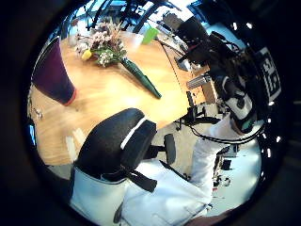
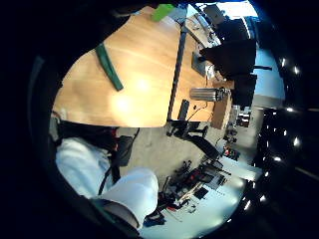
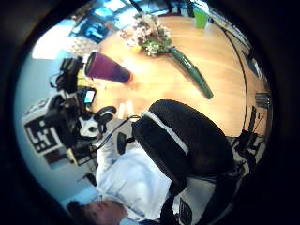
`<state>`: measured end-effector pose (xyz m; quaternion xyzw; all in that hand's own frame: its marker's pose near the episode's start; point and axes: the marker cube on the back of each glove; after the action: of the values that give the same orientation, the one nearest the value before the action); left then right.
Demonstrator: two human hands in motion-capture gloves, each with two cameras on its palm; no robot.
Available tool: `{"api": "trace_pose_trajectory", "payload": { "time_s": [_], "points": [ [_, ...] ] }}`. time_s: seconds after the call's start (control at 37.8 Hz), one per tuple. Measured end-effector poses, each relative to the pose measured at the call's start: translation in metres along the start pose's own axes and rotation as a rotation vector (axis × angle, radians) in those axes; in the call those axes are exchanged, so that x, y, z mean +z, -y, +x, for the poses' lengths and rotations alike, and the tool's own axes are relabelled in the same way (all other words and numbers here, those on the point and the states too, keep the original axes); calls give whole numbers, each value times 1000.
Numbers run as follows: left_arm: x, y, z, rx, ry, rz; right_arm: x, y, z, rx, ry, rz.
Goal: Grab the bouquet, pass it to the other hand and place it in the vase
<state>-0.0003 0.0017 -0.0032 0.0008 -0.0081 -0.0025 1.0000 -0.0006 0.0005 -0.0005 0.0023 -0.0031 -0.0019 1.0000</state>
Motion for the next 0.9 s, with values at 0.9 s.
{"api": "trace_pose_trajectory", "payload": {
  "time_s": [0.9],
  "points": [
    [-23,-10,-1,73,11,19,-24,19,23,68,118,-99]
  ]
}}
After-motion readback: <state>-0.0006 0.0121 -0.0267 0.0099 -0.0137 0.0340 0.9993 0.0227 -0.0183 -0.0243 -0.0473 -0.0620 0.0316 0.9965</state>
